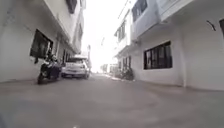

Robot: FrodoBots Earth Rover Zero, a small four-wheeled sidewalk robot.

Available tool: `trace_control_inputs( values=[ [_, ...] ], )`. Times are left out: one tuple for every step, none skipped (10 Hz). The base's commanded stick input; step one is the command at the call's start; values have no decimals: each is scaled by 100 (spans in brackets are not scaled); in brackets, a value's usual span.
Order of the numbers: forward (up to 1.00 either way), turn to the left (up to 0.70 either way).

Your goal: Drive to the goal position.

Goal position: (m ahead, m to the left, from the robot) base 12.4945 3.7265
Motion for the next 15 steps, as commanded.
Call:
trace_control_inputs(
  values=[
    [100,40],
    [100,0],
    [100,0],
    [100,0],
    [100,0],
    [100,0],
    [100,0],
    [100,0],
    [100,-38],
    [100,-40],
    [100,-40],
    [100,0],
    [100,0],
    [100,0],
    [100,0]
  ],
)
